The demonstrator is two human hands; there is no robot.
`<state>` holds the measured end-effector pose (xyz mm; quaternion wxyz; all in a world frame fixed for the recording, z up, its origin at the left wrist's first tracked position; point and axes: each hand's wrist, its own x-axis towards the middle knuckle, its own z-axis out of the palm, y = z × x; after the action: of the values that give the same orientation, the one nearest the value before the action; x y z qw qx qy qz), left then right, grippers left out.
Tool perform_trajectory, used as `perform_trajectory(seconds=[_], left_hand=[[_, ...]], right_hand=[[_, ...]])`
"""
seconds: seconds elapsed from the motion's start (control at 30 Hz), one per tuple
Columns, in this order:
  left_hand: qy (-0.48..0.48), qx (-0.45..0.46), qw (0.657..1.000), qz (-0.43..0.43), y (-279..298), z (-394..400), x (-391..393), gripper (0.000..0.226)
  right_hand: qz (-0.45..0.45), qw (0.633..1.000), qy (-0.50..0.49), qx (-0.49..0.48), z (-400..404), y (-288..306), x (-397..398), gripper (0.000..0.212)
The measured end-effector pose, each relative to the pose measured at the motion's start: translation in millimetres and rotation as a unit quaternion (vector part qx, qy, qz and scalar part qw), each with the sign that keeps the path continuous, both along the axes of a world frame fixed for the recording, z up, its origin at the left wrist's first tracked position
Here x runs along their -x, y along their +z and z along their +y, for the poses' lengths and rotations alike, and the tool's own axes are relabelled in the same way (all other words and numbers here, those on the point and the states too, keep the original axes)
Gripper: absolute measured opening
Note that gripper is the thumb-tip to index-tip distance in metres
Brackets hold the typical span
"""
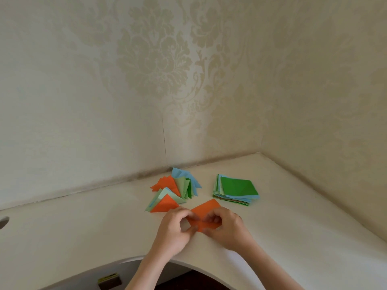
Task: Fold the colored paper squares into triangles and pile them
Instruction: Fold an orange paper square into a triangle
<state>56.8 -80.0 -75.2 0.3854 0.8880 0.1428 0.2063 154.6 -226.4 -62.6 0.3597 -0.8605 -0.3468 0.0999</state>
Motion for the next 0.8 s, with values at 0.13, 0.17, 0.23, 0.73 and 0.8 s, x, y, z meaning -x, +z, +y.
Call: perform_trajectory(seconds=[0.13,0.17,0.23,0.73,0.8], left_hand=[[-0.014,0.006,1.000,0.011,-2,4,2,0.023],[-0.020,0.007,1.000,0.014,-2,5,2,0.023],[-0.031,0.008,0.999,0.019,-1,7,4,0.029],[-0.072,-0.152,0.984,-0.058,-7,5,5,0.026],[-0.076,-0.169,0.981,-0.064,-6,3,5,0.023]], right_hand=[[0.020,1.000,0.022,0.010,-4,5,-2,0.044],[0.017,1.000,0.022,0.010,-4,4,-2,0.040],[-0.012,1.000,0.014,0.023,-4,2,-1,0.031],[-0.057,0.991,0.120,0.018,-21,7,-5,0.011],[-0.051,0.993,0.105,-0.023,-26,5,-7,0.016]])
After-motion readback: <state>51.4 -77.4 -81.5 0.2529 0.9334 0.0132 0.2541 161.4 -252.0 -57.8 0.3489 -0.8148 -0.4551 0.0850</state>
